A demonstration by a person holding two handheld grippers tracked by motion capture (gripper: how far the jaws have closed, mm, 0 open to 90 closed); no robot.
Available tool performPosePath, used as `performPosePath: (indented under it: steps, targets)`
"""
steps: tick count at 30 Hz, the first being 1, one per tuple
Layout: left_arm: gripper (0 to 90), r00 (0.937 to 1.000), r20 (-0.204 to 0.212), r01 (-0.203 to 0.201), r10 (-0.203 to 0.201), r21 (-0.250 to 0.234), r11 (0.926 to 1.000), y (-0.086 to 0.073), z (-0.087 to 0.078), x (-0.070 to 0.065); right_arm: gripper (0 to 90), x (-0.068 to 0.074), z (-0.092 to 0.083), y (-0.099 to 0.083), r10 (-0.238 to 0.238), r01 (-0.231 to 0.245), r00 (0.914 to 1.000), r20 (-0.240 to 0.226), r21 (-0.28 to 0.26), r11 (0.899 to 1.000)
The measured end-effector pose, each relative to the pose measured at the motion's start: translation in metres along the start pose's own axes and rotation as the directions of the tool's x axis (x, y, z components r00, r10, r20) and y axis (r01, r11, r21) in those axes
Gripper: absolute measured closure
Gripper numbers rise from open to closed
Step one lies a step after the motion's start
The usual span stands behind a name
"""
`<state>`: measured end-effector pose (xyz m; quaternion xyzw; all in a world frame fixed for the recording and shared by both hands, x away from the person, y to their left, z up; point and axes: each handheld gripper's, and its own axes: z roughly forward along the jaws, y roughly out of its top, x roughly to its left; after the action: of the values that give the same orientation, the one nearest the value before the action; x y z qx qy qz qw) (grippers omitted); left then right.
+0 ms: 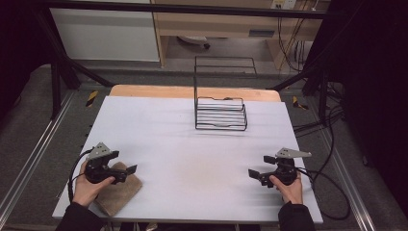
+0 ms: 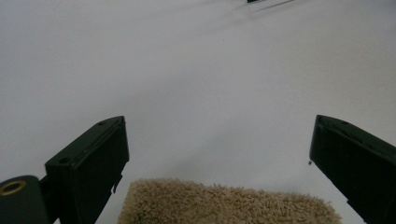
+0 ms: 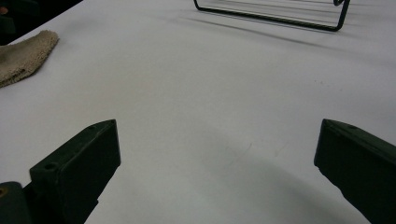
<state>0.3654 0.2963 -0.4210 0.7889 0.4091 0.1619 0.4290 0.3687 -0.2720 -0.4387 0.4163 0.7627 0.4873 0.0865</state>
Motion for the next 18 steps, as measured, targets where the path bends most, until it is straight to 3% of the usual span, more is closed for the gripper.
performPosePath:
  steps: [18]
  targets:
    - [7.7, 0.9997, -0.025, 0.003, -0.002, 0.015, 0.9999, -0.0012, -0.0065, 0.0044, 1.1, 0.0035, 0.0037, 0.0006, 0.002, -0.002, 1.0000, 0.004, 0.013, 1.000]
